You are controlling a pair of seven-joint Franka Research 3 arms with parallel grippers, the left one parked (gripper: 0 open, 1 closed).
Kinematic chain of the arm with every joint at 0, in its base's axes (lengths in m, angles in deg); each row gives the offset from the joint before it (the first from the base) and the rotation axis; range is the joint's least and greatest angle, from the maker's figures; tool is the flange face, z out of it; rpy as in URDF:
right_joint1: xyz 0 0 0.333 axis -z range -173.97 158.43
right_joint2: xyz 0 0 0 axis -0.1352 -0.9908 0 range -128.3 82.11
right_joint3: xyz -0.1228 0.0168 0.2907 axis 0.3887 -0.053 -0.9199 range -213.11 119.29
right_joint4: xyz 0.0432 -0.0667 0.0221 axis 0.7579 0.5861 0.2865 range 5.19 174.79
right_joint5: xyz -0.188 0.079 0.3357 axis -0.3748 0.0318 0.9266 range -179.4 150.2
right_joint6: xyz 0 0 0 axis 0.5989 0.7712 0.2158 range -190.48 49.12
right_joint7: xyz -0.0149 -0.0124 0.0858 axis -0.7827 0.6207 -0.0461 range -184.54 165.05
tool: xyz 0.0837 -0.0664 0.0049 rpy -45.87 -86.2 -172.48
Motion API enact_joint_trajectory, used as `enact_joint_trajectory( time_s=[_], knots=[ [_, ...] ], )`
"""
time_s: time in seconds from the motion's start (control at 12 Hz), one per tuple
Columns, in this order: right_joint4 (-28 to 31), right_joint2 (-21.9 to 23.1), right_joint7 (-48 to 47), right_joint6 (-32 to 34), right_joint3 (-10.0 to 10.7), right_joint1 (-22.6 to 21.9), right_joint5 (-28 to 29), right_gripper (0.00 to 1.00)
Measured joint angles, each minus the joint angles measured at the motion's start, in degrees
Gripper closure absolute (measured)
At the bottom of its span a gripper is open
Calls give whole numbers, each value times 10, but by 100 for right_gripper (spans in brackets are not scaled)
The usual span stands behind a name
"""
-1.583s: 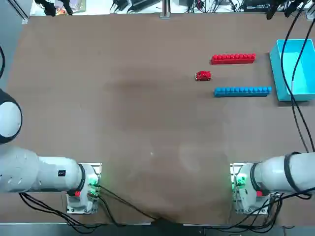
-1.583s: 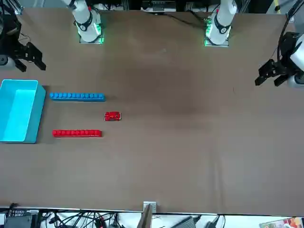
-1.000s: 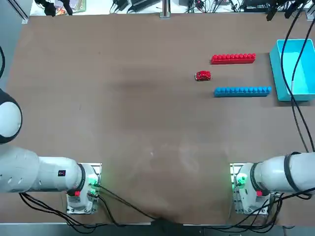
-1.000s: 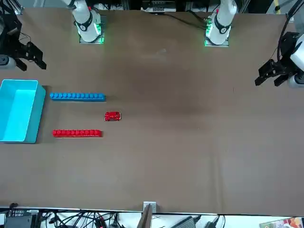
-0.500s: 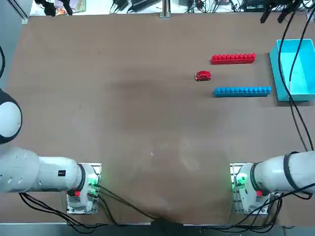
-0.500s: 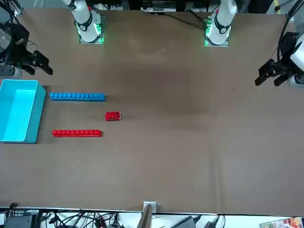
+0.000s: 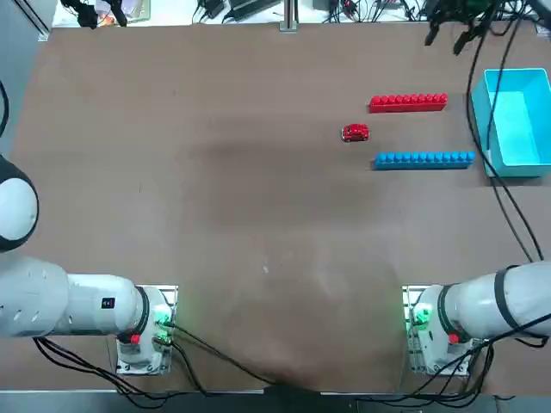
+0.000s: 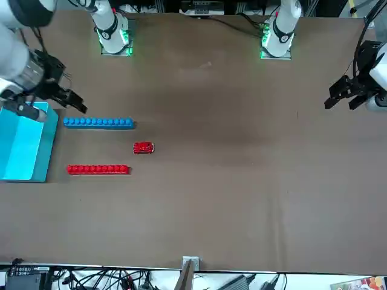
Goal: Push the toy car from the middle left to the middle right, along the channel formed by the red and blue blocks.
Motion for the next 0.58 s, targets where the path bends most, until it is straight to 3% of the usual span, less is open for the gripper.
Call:
enact_joint_trajectory(
  time_s=[0.5, 0.58],
  knots=[
    [113, -14, -216, -170, -1, -64, 0, 0],
    [149, -17, -279, -223, -1, -72, 0, 1]
  ],
)
